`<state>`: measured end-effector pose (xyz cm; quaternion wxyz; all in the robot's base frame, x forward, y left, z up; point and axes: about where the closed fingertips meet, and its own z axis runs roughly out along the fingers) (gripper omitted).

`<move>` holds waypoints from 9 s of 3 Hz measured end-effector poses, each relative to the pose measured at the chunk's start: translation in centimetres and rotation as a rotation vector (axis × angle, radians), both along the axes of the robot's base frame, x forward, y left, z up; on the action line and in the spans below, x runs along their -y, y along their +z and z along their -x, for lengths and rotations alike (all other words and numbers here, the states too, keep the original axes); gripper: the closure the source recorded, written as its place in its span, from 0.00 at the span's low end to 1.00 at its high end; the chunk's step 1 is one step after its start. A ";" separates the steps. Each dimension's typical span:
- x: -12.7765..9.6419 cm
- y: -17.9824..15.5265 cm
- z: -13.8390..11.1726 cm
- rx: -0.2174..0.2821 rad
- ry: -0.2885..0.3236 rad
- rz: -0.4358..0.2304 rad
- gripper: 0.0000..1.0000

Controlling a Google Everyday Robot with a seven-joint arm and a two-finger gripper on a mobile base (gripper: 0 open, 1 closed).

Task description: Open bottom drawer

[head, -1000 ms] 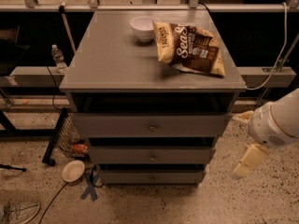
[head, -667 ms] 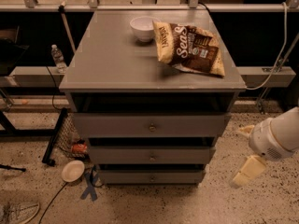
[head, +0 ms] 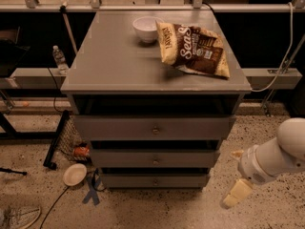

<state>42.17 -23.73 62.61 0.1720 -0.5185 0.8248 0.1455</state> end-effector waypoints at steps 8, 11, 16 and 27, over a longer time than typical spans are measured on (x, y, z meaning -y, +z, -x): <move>-3.0 -26.7 -4.0 -0.046 -0.034 -0.137 0.00; -4.6 -33.3 -6.8 -0.031 0.046 -0.112 0.00; -5.0 -40.0 -12.6 0.095 0.149 0.064 0.00; -7.3 -46.9 -19.1 0.327 0.378 0.058 0.92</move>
Offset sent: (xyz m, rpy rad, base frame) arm -0.0039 0.0389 -0.1312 0.1780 0.0089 -0.0717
